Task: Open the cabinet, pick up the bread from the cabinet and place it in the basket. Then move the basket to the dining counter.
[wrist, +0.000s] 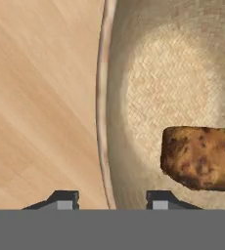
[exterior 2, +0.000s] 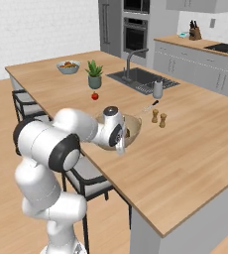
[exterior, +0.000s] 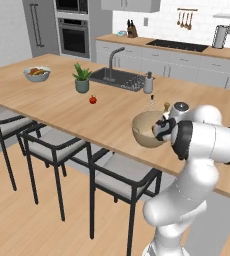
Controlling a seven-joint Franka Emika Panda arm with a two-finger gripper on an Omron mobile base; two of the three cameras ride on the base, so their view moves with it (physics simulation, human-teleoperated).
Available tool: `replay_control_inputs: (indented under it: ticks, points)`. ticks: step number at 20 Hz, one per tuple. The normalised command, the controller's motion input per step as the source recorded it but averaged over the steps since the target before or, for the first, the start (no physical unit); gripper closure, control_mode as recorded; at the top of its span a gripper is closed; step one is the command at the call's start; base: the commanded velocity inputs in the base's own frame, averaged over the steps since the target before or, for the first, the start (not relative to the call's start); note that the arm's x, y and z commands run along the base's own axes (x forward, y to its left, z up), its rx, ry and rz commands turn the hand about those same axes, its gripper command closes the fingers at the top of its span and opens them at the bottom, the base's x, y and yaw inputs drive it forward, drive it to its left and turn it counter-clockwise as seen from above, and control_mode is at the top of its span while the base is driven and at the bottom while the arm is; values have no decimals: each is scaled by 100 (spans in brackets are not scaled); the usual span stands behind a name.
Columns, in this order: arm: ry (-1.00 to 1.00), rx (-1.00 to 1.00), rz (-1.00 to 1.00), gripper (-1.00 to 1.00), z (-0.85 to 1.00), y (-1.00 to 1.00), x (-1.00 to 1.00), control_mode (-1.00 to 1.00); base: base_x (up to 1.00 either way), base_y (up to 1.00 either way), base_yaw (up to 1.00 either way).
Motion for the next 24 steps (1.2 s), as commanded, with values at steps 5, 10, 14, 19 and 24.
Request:
replay_control_inputs:
  ticks: [5,10,14,19,24]
  points:
    - [0,2,0,-100,46,0,0,-100,0,0,0]
    - [0,5,1,-100,90,0,-9,-100,0,0,0]
    - [0,2,2,-100,91,3,-67,-100,0,0,0]
    - [4,5,0,-100,16,41,-100,-100,0,0,0]
    - [0,-1,23,-100,23,57,-100,-100,0,0,0]
